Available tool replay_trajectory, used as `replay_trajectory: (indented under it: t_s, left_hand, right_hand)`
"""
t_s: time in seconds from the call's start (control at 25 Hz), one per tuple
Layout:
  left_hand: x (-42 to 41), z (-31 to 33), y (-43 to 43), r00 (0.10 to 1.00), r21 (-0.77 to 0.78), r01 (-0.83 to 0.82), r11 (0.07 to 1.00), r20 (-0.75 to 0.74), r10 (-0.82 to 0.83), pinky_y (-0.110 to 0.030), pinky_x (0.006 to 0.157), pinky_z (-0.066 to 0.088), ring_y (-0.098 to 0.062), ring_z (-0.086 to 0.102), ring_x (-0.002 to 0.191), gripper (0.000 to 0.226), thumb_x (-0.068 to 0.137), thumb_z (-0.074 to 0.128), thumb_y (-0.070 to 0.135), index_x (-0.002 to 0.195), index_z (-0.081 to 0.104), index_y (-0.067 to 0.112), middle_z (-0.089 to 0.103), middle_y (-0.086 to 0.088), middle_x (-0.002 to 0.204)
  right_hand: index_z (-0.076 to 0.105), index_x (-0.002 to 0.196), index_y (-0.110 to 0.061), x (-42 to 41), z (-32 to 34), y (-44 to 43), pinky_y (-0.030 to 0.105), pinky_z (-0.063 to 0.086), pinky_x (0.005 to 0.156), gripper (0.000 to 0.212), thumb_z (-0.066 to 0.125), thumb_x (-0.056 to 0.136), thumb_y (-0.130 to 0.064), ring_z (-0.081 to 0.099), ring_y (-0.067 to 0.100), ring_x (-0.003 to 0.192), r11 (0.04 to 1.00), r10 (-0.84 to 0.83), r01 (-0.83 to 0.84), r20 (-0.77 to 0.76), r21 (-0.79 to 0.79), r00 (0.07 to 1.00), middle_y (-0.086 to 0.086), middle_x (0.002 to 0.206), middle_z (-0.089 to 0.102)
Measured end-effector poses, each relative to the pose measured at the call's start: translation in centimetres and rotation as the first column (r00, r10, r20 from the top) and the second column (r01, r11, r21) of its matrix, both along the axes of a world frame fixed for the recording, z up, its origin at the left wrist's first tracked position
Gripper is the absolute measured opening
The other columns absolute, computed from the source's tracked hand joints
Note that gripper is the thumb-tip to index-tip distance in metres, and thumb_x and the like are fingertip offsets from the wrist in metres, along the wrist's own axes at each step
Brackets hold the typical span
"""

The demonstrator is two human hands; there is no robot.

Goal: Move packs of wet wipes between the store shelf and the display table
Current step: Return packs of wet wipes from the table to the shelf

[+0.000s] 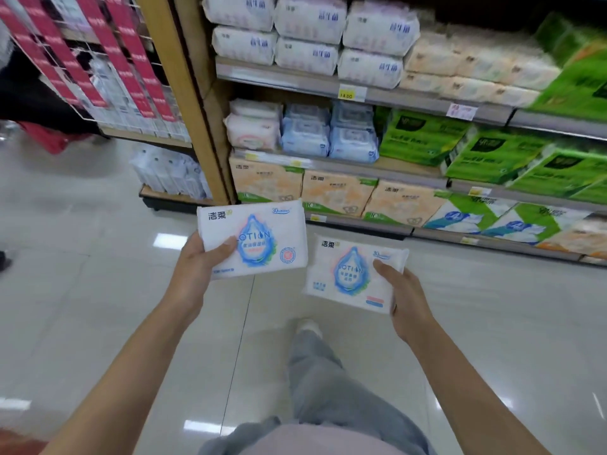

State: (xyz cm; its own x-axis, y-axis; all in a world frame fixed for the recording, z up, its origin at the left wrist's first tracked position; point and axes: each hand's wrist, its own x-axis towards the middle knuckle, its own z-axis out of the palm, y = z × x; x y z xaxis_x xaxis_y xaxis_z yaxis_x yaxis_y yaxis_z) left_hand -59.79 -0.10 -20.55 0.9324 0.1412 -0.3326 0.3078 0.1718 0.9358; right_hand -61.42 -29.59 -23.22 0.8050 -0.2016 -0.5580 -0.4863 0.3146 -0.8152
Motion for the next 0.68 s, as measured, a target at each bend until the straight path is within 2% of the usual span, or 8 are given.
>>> replay_trajectory:
  t_s: [0.24,0.32,0.4,0.48,0.6,0.68]
  left_hand:
    - [12.3,1.7,0.7,0.995,-0.063,-0.092,0.994,0.041,0.094,-0.041,0.091,0.052,-0.026,0.067,0.105,0.04,0.083,0.065,0.014,0.123,0.058,0.014,0.07,-0.004,0.115]
    - [16.1,2.8,1.7,0.991,-0.094,-0.107,0.99,0.066,0.114,-0.034,0.083,0.057,-0.022,0.068,0.103,0.038,0.084,0.061,0.013,0.122,0.059,0.016,0.071,-0.002,0.113]
    - [20.6,4.1,3.4,0.986,-0.134,-0.11,0.985,0.11,0.125,-0.025,0.074,0.058,-0.019,0.068,0.101,0.042,0.081,0.067,0.014,0.122,0.06,0.016,0.071,0.0,0.113]
    - [25.2,4.9,5.8,0.984,-0.139,-0.092,0.986,0.137,0.111,-0.026,0.074,0.058,-0.019,0.068,0.103,0.045,0.076,0.07,0.016,0.12,0.06,0.018,0.071,0.001,0.113]
    - [32.6,6.8,10.1,0.985,-0.092,-0.052,0.994,0.159,0.067,-0.044,0.079,0.057,-0.024,0.068,0.103,0.046,0.076,0.071,0.018,0.121,0.06,0.018,0.071,0.0,0.113]
    - [36.7,8.3,12.7,0.979,-0.089,-0.024,0.996,0.2,0.042,-0.035,0.076,0.059,-0.023,0.068,0.103,0.048,0.077,0.065,0.017,0.124,0.058,0.013,0.071,-0.002,0.113]
  right_hand:
    - [0.064,0.108,-0.014,19.5,4.8,2.5,0.042,0.06,0.074,0.021,0.065,0.086,-0.015,0.073,0.022,0.087,0.993,0.114,-0.112,0.117,-0.029,0.986,0.004,0.098,0.075]
    - [0.065,0.102,-0.018,25.1,7.3,4.4,0.041,0.06,0.076,0.015,0.064,0.087,-0.014,0.072,0.02,0.088,0.99,0.14,-0.136,0.193,-0.035,0.971,0.003,0.097,0.075]
    - [0.064,0.104,-0.018,30.4,9.3,6.8,0.042,0.059,0.077,0.016,0.064,0.088,-0.016,0.072,0.02,0.089,0.984,0.175,-0.172,0.25,-0.036,0.952,0.0,0.096,0.075]
    - [0.062,0.111,-0.019,35.2,10.4,9.3,0.043,0.059,0.079,0.026,0.066,0.086,-0.02,0.072,0.021,0.092,0.984,0.175,-0.172,0.278,-0.036,0.945,-0.001,0.1,0.075]
    - [0.053,0.128,-0.021,42.2,11.9,13.8,0.047,0.056,0.088,0.049,0.07,0.082,-0.024,0.067,0.02,0.105,0.992,0.123,-0.12,0.356,-0.031,0.926,-0.004,0.116,0.069]
    - [0.044,0.137,-0.021,46.0,13.7,16.7,0.049,0.054,0.09,0.058,0.068,0.085,-0.021,0.063,0.021,0.114,0.997,0.082,-0.079,0.424,-0.026,0.902,-0.003,0.126,0.064]
